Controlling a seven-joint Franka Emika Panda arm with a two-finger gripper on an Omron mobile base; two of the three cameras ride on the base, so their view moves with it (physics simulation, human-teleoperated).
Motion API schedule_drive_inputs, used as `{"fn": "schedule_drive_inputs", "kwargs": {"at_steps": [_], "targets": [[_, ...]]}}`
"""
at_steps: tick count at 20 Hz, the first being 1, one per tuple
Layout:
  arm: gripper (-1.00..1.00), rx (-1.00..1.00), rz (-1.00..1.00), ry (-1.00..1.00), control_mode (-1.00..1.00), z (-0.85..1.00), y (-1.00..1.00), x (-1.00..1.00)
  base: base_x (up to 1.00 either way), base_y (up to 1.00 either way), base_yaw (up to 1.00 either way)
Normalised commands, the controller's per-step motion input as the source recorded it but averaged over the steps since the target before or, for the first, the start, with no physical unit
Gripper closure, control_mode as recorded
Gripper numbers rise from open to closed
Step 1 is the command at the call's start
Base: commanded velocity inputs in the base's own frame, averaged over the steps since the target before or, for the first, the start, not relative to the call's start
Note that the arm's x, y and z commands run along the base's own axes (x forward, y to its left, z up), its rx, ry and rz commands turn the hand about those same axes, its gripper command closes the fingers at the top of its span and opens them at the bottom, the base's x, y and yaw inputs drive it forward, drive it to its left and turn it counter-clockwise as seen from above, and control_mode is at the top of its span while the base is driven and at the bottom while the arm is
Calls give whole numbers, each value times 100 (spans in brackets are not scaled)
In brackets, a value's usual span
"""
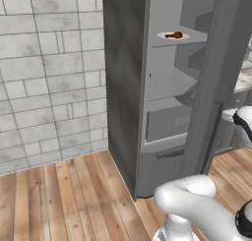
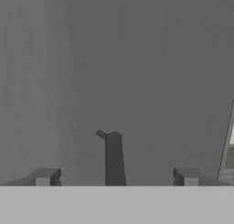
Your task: Retrieve the chicken drumstick from the fridge and place it on the saucepan with marinade on the stove.
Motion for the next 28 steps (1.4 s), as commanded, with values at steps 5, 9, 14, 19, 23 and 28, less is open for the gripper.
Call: {"fn": "schedule_drive_inputs", "kwargs": {"at_steps": [5,9,14,19,23,28], "targets": [[-100,-6,-27,0,-100,100,87,-23,0,0,0],[-100,-9,-34,0,-100,67,92,-33,0,0,0],[-100,-5,-36,0,-100,46,77,-46,0,0,0],[-100,-12,-42,-3,-100,42,75,-3,0,0,0],[-100,-13,-41,-7,-100,30,55,22,0,0,0],[-100,-7,-28,-7,-100,3,17,37,0,0,0]]}}
